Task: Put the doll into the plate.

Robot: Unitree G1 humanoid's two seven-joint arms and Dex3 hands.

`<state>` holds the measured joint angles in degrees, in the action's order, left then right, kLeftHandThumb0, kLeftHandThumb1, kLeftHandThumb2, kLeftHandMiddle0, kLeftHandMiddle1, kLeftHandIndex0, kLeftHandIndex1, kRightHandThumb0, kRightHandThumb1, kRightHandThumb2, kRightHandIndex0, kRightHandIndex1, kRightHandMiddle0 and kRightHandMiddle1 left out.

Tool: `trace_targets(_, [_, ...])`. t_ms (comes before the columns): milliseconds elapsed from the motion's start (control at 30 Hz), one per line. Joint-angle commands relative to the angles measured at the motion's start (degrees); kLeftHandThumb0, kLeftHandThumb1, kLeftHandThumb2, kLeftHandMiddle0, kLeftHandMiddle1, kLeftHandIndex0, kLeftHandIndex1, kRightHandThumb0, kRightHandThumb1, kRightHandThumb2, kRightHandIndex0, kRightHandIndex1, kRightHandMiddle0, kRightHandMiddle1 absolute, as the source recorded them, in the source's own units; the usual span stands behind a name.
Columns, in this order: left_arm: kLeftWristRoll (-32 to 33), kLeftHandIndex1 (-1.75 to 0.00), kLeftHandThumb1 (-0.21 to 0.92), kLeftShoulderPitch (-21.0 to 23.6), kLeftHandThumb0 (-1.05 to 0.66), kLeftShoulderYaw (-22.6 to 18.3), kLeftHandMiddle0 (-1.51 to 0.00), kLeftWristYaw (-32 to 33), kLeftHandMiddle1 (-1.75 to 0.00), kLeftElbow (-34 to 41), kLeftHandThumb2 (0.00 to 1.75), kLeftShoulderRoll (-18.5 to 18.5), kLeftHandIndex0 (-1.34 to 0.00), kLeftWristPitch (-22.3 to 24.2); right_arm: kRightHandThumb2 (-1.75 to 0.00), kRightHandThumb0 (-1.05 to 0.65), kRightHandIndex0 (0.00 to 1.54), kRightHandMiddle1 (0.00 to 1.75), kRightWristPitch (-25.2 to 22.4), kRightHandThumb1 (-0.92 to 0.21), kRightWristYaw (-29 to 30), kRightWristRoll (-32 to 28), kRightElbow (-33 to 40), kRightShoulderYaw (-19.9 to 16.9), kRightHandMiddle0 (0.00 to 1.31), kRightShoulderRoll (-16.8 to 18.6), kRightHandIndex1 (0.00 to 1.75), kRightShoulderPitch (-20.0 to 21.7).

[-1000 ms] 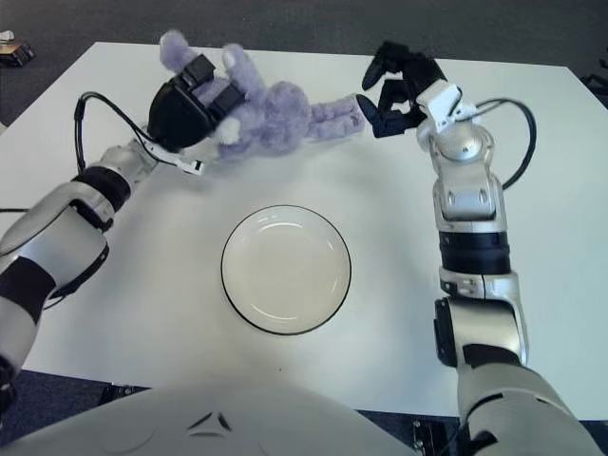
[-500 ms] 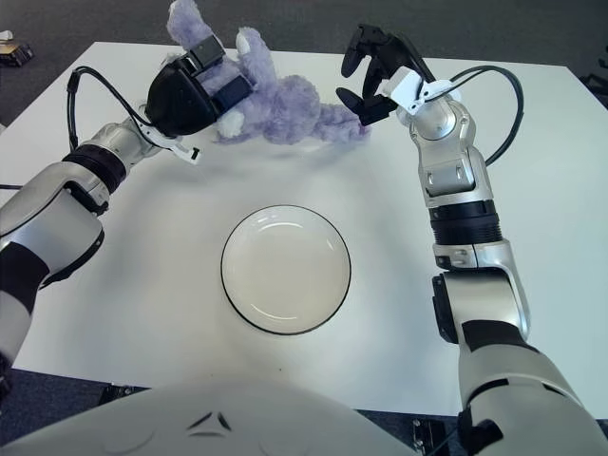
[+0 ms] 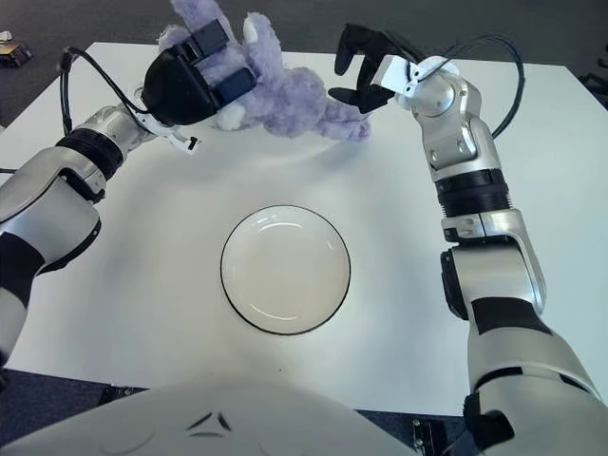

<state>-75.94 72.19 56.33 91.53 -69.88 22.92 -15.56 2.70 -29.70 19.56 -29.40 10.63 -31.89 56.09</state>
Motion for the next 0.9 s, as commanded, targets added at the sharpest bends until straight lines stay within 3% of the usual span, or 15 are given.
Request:
trace_targets(0, [-1.4,-1.73,0.04,2.3,-0.01,0.5,-0.70,1.0,-1.75,1.3,1.62,1.0,-0.70,0.4,-0.72,-0.61,0.27,1.32,1.9,-0.67,-4.4,-1.2,-7.4,0.2,0.01,-1.4,1.25,6.4])
trace_targets(167, [-3.5,-1.73,0.03,3.7,-0.01,1.3,-0.71,1.0,-1.75,2.1,1.63,1.6,-0.71,0.2,-0.72,-0.69,0.23,1.18,5.9,-0.64,-7.4,-0.2,-13.1,2.0,0.00,-1.6,1.18,9.5])
trace_targets(400, [-4.1,-1.73,0.02,5.1,-0.01,1.2,-0.72,1.0,-1.75,2.2,1.65,1.5,-0.72,-0.7,-0.54,-0.88,0.11,0.94,10.4,-0.70,-7.6,1.5,-18.2,4.6,0.00,-0.1,1.16,10.8])
trace_targets(567, [-4.3,-1.73,0.02,5.8,-0.01,1.7,-0.72,1.0,-1.75,0.8,1.64,0.8,-0.72,-0.8,-0.41,-0.99,0.02,0.74,12.8,-0.75,-7.2,2.6,-18.8,6.1,0.00,0.0,0.91,10.8])
trace_targets(867, [-4.2,-1.72,0.04,6.6,-0.01,1.6,-0.70,1.0,-1.74,0.6,1.61,-0.2,-0.71,-0.5,-0.28,-1.05,0.00,0.48,13.1,-0.80,-7.1,4.9,-19.1,8.1,0.00,0.0,0.46,11.7])
